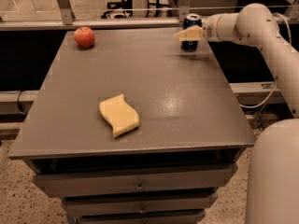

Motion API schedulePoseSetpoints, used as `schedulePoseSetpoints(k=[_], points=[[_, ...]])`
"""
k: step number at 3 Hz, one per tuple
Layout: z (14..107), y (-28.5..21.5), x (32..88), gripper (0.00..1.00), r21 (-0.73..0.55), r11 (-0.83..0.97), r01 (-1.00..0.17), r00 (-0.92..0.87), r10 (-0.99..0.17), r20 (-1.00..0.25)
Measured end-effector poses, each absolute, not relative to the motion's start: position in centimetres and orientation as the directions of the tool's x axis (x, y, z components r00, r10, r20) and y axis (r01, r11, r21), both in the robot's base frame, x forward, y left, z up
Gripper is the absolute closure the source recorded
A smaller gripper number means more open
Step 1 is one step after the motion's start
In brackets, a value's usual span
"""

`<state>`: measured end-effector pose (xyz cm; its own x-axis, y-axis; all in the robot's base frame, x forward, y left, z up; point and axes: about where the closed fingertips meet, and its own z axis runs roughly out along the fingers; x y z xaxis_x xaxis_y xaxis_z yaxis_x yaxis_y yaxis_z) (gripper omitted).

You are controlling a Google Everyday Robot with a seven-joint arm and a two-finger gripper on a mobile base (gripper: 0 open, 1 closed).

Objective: Move pepsi can near apple

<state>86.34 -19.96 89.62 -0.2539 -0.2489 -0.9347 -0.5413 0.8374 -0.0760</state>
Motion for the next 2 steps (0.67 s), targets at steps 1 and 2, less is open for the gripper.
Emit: schedulePoseSetpoints(k=[1,2], points=[[89.4,-19.1,87.2,0.22,-0.049,0.831,-0.553,-0.246,-0.220,-0.944],[91.2,-18.0,86.3,0.45,-0.052,0.812,-0.581,-0.213,-0.213,-0.953]])
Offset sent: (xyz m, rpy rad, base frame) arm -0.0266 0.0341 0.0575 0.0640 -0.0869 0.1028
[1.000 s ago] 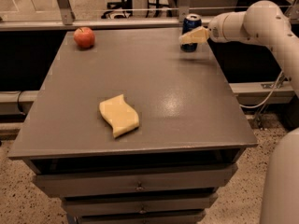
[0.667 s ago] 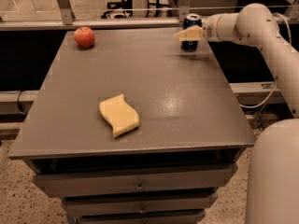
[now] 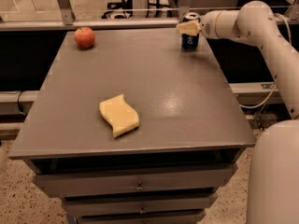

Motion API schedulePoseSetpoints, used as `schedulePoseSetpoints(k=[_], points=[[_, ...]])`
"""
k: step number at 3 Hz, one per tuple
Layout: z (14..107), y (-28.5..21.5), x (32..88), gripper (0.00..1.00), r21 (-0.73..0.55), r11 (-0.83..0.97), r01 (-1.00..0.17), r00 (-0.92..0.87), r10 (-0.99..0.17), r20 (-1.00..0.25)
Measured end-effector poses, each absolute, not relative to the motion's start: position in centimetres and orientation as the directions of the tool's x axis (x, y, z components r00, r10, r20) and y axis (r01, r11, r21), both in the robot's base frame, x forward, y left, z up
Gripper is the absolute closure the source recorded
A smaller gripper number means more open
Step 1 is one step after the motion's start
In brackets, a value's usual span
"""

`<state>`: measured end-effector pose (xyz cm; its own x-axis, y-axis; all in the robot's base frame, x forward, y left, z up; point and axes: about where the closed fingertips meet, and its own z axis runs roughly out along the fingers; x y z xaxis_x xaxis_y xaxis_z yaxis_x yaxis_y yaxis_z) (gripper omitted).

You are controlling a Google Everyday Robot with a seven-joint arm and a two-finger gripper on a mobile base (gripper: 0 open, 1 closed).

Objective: Move pepsi can near apple

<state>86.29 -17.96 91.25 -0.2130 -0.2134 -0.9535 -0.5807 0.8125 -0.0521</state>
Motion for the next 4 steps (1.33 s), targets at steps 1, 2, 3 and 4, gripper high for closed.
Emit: schedulePoseSetpoints(k=[1,2,3,4], points=[[95.7,-15.1,84.0,0.76,-0.075,0.761,-0.645,-0.124,-0.201,-0.972],[95.2,-15.1,84.2,0.98,-0.070,0.764,-0.642,-0.134,-0.202,-0.970],[94.9,-14.0,84.2,1.00,-0.068,0.747,-0.661,-0.128,-0.201,-0.971],[94.4,-6.2,85.2,1.00,-0.056,0.663,-0.747,-0.088,-0.181,-0.980]])
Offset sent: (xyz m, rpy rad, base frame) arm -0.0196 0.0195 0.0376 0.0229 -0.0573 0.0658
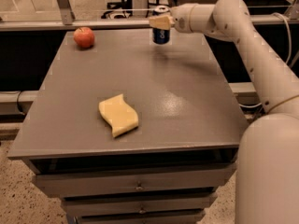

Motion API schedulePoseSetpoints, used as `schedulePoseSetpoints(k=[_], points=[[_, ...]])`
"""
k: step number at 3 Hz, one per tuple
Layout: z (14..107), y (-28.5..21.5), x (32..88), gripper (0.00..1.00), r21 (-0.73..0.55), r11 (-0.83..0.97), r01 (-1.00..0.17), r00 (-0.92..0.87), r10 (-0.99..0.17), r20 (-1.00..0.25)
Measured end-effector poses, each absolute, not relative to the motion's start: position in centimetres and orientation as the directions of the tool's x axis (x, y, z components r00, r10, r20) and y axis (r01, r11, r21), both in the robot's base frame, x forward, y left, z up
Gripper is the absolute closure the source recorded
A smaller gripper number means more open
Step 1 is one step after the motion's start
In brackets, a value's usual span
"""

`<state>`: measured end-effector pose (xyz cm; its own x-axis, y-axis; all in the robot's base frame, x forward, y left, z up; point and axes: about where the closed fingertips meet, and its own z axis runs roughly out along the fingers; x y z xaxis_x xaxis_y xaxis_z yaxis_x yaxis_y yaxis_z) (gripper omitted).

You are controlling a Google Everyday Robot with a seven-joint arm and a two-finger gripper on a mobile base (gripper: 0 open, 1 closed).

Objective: Move pepsi can near apple

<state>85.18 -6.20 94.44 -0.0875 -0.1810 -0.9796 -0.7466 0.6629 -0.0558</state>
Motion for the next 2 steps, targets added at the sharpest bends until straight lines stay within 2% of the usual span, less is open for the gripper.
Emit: schedulePoseSetpoints(k=[2], points=[[95.0,4.6,85.3,1.00,-0.063,0.548,-0.834,-0.041,-0.175,-0.984]])
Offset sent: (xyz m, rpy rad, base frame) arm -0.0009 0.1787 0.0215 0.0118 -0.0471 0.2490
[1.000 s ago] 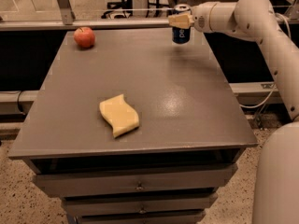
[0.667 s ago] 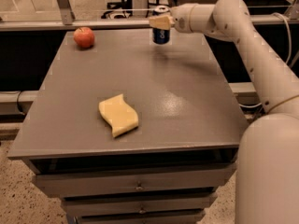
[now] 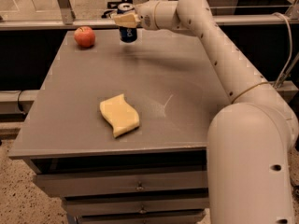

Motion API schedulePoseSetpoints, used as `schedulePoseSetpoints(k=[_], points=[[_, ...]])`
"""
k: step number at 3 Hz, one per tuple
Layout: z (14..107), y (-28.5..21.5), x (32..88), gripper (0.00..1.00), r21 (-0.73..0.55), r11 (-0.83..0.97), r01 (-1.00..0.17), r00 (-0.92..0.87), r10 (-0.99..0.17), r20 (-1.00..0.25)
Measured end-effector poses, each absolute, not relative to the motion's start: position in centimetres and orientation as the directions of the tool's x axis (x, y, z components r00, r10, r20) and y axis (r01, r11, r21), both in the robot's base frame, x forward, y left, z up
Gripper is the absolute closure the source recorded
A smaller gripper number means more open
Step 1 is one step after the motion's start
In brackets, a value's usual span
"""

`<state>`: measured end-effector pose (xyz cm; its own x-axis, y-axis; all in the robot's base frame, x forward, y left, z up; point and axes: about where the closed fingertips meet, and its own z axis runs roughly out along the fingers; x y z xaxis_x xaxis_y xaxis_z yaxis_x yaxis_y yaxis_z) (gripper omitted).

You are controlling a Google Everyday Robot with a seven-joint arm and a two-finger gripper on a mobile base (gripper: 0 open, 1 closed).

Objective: Move pepsi can near apple

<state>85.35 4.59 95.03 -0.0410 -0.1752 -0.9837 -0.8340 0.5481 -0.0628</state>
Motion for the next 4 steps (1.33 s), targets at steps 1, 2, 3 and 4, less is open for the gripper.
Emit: schedulePoseSetpoints(k=[1,2,3,4], points=[[94.5,9.2,85.2,1.00,-0.065,0.491,-0.869,-0.032,-0.188,-0.982],[92.9,12.0,85.5,1.00,-0.051,0.451,-0.891,-0.040,-0.192,-0.981],[91.9,13.7,86.1,0.83,-0.055,0.435,-0.899,-0.034,-0.193,-0.981],[91.6,14.6,86.7,0.60,-0.060,0.437,-0.898,-0.025,-0.188,-0.982]])
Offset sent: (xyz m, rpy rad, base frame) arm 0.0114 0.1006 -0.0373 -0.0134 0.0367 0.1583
